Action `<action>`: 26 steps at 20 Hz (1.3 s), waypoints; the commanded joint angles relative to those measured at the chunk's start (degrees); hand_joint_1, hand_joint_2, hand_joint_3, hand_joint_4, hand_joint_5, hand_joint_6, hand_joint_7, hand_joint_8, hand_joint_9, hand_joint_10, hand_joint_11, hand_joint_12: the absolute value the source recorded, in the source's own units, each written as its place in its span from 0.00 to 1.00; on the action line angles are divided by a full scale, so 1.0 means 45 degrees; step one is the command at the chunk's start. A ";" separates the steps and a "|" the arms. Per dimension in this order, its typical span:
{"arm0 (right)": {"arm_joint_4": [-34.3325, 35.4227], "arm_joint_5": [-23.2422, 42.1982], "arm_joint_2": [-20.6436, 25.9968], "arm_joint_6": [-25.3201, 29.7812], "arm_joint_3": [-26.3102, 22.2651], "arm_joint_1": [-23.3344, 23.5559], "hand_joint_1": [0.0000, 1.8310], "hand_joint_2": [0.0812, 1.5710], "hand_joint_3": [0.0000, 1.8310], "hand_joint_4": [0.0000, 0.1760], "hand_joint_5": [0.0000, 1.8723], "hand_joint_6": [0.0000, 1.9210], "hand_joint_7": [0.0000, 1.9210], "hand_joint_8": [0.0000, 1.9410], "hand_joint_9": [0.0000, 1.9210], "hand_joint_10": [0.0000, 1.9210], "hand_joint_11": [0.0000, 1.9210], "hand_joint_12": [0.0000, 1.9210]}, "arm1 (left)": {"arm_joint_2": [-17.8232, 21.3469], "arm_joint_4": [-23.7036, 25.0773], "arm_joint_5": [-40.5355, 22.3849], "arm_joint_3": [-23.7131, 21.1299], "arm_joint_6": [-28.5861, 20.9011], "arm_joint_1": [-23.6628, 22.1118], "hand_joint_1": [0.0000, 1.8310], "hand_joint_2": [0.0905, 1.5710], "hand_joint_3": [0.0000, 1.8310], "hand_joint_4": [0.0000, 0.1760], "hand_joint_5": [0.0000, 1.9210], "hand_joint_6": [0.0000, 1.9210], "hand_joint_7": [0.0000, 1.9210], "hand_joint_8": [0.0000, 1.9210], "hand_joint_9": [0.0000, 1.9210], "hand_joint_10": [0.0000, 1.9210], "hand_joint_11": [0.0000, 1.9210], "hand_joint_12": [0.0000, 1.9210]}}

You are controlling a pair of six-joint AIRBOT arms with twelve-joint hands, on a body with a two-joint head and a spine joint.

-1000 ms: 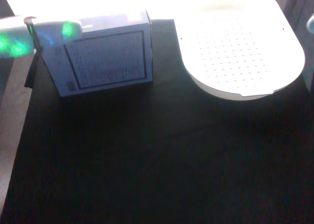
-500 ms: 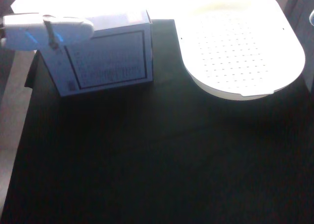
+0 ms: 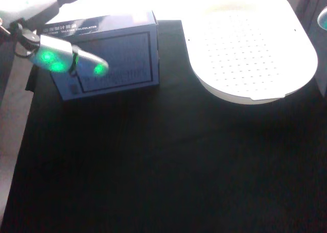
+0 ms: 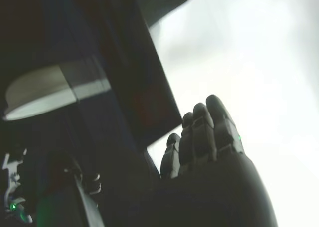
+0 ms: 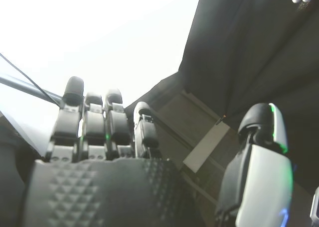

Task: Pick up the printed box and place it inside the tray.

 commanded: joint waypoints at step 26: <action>-0.0063 0.0070 -0.1203 0.0044 0.1096 0.1441 0.35 0.36 0.00 1.00 0.04 0.01 0.09 0.00 0.05 0.00 0.00 0.22 | 0.0335 0.1679 -0.4898 -0.1173 -0.0794 -0.2008 0.65 0.65 0.00 0.00 0.58 0.40 0.64 0.54 0.65 0.80 0.59 0.98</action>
